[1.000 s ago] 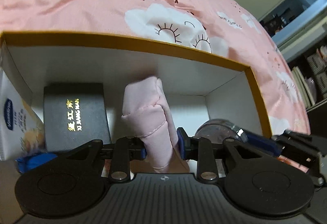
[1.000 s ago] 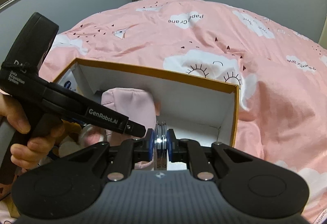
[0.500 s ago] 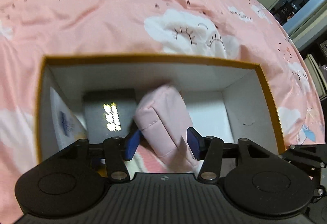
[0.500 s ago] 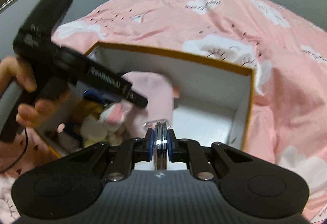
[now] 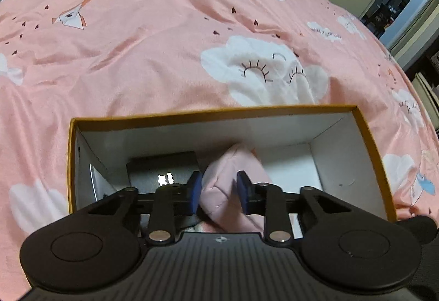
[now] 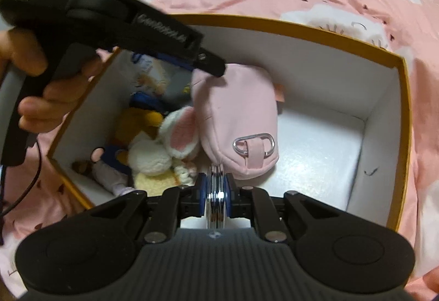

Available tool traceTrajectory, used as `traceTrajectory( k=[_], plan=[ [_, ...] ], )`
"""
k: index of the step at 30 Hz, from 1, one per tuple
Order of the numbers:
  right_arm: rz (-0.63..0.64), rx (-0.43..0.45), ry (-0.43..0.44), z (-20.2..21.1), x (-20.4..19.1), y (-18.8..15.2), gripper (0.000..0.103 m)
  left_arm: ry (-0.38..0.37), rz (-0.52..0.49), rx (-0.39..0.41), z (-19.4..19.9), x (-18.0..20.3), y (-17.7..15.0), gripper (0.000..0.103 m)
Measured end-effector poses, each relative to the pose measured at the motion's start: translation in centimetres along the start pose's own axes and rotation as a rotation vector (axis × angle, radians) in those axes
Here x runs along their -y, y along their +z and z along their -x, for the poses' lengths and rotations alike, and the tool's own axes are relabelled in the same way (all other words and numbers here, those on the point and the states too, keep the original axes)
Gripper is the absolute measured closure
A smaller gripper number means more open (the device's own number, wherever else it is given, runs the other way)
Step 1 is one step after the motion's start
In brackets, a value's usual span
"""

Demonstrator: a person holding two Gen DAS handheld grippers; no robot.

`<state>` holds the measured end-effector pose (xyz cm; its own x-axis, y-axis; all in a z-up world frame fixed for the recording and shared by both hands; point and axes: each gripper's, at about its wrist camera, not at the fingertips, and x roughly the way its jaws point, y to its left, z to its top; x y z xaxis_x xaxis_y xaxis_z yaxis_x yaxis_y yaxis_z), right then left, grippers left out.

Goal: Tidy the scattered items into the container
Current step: 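Lower the pink pouch into the orange box and open the left tool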

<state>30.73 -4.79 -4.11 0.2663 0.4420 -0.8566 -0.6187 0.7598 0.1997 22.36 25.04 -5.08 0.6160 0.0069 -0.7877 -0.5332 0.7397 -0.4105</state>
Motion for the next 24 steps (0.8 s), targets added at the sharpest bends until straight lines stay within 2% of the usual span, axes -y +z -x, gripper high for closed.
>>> traceTrajectory(
  k=[5, 10, 16, 24],
  plan=[
    [-0.001, 0.027, -0.103, 0.5, 1.0, 0.3, 0.088, -0.054, 0.0, -0.051, -0.9, 0.2, -0.7, 0.077],
    [-0.019, 0.05, -0.179, 0.3, 2.4, 0.7, 0.088, -0.032, -0.012, -0.086, -2.1, 0.7, -1.4, 0.083],
    [-0.03, 0.067, -0.197, -1.0, 3.5, 1.6, 0.089, -0.013, 0.003, -0.089, -2.3, 0.2, -1.6, 0.083],
    [-0.069, 0.056, -0.179, -1.4, 4.2, 2.0, 0.089, 0.001, -0.008, -0.066, -1.6, 0.2, -1.3, 0.083]
  ],
)
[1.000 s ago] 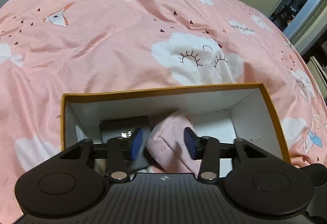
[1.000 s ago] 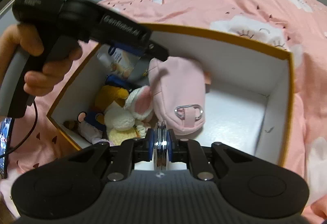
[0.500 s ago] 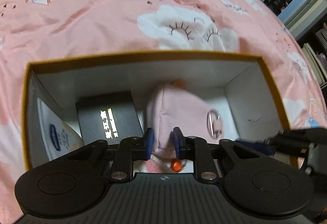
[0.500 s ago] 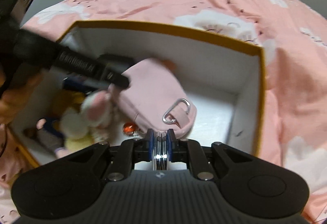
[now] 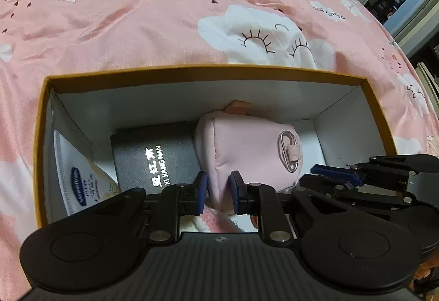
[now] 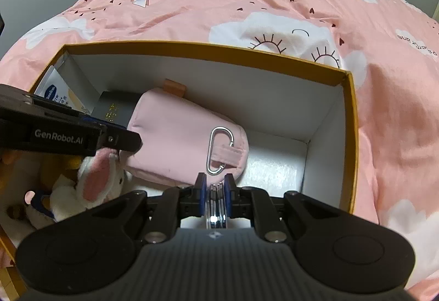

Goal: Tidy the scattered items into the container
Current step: 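Lower the pink pouch into the orange box and open the left tool, then lower the mirror compact into the box and open the right tool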

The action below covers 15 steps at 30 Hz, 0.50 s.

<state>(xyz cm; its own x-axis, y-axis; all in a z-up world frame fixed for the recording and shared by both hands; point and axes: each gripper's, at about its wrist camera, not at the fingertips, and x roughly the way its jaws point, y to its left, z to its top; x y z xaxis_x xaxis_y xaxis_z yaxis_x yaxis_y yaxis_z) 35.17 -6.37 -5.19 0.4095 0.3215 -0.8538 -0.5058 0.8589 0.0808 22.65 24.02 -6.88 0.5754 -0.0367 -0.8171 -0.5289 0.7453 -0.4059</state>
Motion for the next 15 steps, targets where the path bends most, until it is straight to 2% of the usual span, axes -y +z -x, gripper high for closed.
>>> traceTrajectory(
  k=[4, 8, 15],
  plan=[
    [-0.029, 0.02, 0.028, 2.1, 0.4, 0.0, 0.088, 0.012, -0.042, 0.051, 2.5, 0.0, 0.0, 0.082],
    [-0.107, 0.065, 0.118, 3.6, 0.6, 0.8, 0.089, 0.043, -0.061, 0.082, 4.6, -0.5, 0.2, 0.082],
    [-0.218, 0.128, 0.243, 2.1, -2.0, 3.7, 0.089, 0.07, -0.102, 0.089, 6.4, -1.7, -0.2, 0.082]
  ],
)
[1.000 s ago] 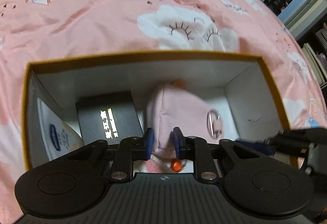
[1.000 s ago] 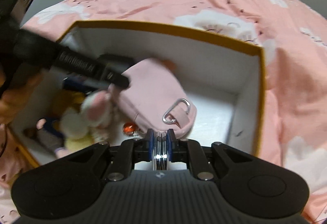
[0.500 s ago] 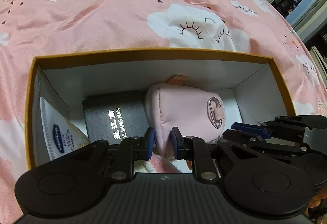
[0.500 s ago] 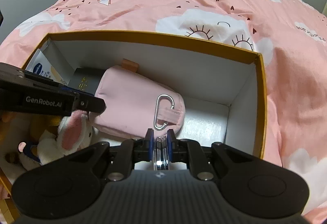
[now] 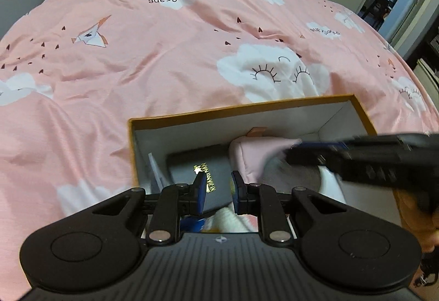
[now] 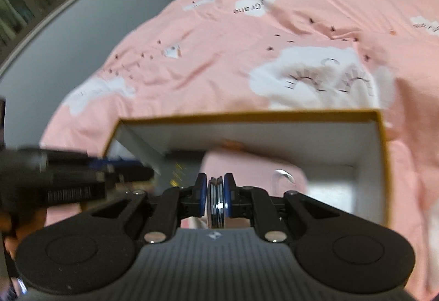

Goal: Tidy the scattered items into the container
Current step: 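Lower the mirror compact into the box and open the right tool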

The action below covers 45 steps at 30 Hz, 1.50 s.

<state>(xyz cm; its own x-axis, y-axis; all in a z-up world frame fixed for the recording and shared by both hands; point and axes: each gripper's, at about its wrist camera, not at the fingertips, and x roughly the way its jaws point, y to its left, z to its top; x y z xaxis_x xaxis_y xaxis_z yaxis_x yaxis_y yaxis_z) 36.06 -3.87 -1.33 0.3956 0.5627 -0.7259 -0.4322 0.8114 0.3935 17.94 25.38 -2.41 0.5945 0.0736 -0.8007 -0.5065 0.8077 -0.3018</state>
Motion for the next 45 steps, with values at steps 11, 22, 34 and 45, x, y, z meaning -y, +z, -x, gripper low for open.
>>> traceTrajectory(
  k=[11, 22, 34, 45],
  plan=[
    [-0.101, 0.005, 0.127, -5.0, -2.3, 1.1, 0.089, 0.003, -0.088, -0.007, 0.1, -0.5, -0.9, 0.082],
    [-0.008, -0.026, 0.018, -5.3, -1.6, 0.6, 0.09, 0.034, -0.119, -0.016, -1.1, 0.0, -0.5, 0.082],
    [0.127, 0.01, -0.023, -3.0, -2.1, -0.5, 0.086, 0.007, -0.093, -0.019, -0.1, -0.4, 0.0, 0.082],
    [0.362, 0.028, 0.043, 2.0, -4.9, -5.7, 0.07, -0.058, -0.089, 0.01, 3.5, 0.8, -1.1, 0.081]
  ],
)
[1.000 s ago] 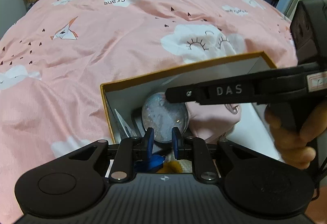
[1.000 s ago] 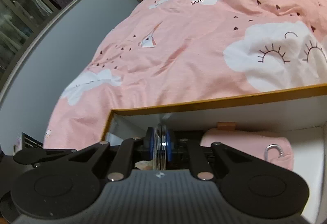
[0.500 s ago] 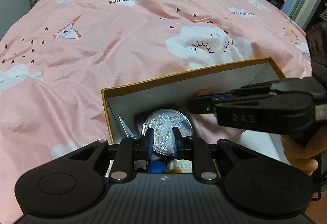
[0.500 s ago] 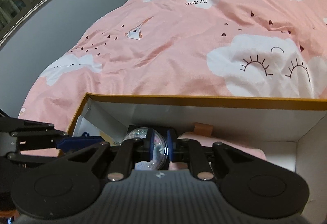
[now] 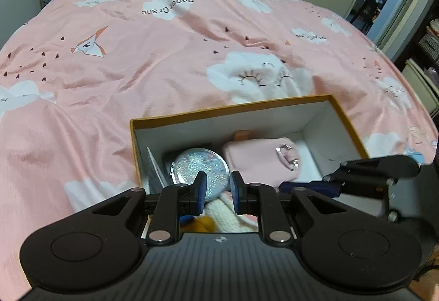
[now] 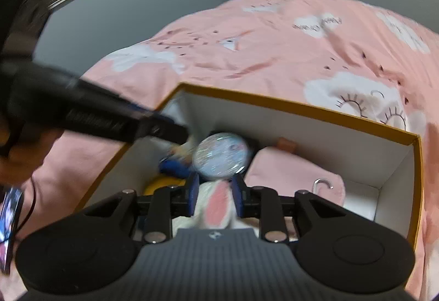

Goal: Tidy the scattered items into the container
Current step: 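Lower the mirror compact into the box and open the right tool, then move both tools back to the items beside the box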

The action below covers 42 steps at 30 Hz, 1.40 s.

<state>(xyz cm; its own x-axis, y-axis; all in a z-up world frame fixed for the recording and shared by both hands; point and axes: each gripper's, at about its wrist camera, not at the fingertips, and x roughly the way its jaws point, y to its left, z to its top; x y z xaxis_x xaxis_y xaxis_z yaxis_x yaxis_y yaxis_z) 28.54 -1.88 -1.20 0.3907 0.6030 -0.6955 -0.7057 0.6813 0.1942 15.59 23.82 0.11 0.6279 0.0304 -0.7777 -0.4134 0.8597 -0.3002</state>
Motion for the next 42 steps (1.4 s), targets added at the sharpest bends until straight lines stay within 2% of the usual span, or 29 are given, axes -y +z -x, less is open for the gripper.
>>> traceTrajectory(
  k=[3, 4, 6, 12, 20, 26, 35, 39, 41, 42],
  plan=[
    [0.025, 0.011, -0.004, 1.0, -1.1, -0.9, 0.068, -0.015, 0.01, 0.014, 1.2, 0.4, -0.6, 0.066],
    [0.024, 0.013, -0.003, 1.3, -1.3, -1.2, 0.067, -0.019, 0.017, 0.022, 1.6, 0.5, -0.8, 0.055],
    [0.022, 0.021, -0.004, 2.0, -1.6, -1.9, 0.065, -0.025, 0.036, 0.041, 2.5, 0.6, -1.2, 0.04],
    [-0.001, 0.075, -0.052, 4.3, -2.3, -4.2, 0.064, -0.002, 0.048, 0.09, 4.6, 1.5, -3.5, 0.04],
    [-0.04, 0.147, -0.144, 7.8, -2.8, -8.4, 0.061, 0.069, -0.023, 0.163, 6.7, 3.9, -8.3, 0.04],
    [-0.078, 0.176, -0.176, 10.0, -3.3, -11.2, 0.058, 0.063, -0.036, 0.202, 8.5, 4.9, -11.7, 0.04],
    [-0.14, 0.126, -0.165, 11.1, -4.7, -15.9, 0.057, 0.078, -0.014, 0.137, 9.3, 5.1, -17.3, 0.04],
    [-0.122, 0.08, -0.154, 10.7, -5.8, -17.8, 0.056, 0.148, -0.081, 0.08, 9.0, 6.0, -19.3, 0.038],
    [-0.113, 0.044, -0.131, 10.3, -6.5, -18.6, 0.053, 0.186, -0.107, 0.038, 8.5, 6.3, -20.1, 0.038],
    [-0.105, 0.025, -0.12, 10.0, -6.8, -18.9, 0.048, 0.191, -0.111, 0.023, 8.3, 6.3, -20.4, 0.038]
  ],
)
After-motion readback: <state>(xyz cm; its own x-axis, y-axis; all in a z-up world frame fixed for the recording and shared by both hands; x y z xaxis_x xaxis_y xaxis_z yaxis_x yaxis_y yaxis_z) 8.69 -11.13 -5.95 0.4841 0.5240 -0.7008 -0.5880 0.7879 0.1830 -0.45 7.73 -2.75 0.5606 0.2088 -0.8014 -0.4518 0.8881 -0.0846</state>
